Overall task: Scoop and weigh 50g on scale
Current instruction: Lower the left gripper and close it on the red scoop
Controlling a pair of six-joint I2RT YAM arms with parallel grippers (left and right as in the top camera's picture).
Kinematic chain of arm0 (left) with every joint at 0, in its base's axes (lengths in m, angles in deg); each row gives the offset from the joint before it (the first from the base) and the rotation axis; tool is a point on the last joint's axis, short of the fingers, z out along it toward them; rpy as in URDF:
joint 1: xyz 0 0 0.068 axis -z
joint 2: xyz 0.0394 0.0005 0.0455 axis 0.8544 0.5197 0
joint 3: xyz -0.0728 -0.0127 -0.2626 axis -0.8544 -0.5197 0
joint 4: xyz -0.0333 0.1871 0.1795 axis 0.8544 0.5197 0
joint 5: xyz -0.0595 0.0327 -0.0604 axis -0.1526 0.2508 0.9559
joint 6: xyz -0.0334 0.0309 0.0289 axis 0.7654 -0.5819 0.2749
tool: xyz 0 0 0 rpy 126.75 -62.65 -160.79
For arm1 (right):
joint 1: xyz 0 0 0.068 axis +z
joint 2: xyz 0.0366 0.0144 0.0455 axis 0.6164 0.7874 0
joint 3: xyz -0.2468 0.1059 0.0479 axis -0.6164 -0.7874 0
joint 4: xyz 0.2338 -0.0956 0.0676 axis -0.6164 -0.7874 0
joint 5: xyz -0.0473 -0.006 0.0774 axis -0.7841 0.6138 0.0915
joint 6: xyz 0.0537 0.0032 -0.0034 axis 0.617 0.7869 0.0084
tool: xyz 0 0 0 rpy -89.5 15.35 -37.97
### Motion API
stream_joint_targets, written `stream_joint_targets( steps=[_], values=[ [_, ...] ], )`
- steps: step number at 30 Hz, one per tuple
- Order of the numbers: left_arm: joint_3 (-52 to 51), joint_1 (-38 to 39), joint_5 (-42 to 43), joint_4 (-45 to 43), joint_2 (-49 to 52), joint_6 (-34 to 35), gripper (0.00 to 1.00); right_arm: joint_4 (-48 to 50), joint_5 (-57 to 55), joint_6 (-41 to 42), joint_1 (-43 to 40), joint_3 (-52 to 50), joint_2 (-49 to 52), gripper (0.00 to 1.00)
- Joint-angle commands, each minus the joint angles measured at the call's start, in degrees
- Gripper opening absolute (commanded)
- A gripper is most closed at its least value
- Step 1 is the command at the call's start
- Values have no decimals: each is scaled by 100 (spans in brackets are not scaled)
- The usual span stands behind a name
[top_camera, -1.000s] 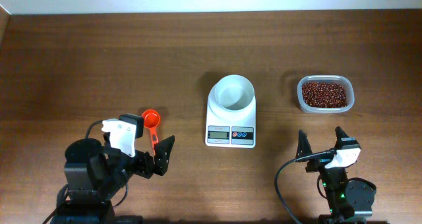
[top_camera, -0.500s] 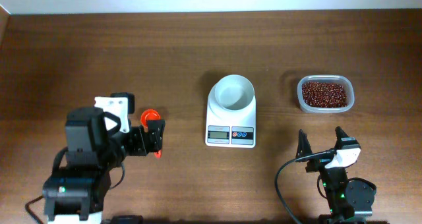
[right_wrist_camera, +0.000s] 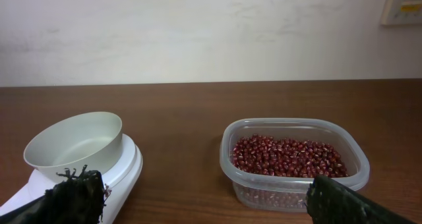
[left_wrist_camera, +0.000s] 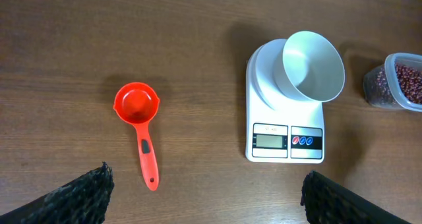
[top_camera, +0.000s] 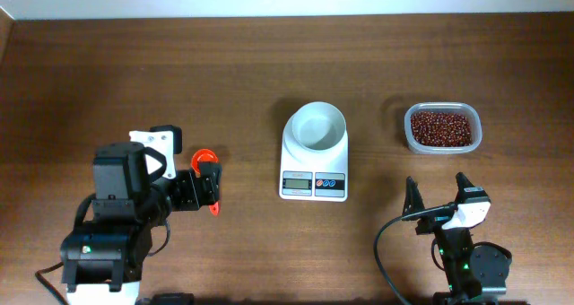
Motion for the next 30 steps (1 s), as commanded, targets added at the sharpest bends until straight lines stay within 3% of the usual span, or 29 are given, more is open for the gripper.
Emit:
stream_joint_targets(
  steps=[1, 6, 30],
  values=[
    [201, -26, -114, 68, 0, 87, 95, -17, -31, 17, 57, -46, -42, 99],
    [691, -31, -688, 549, 0, 155, 96, -17, -31, 17, 57, -46, -42, 99],
    [1231, -31, -686, 909, 708, 238, 98, -17, -31, 17, 57, -46, -44, 99]
  ],
)
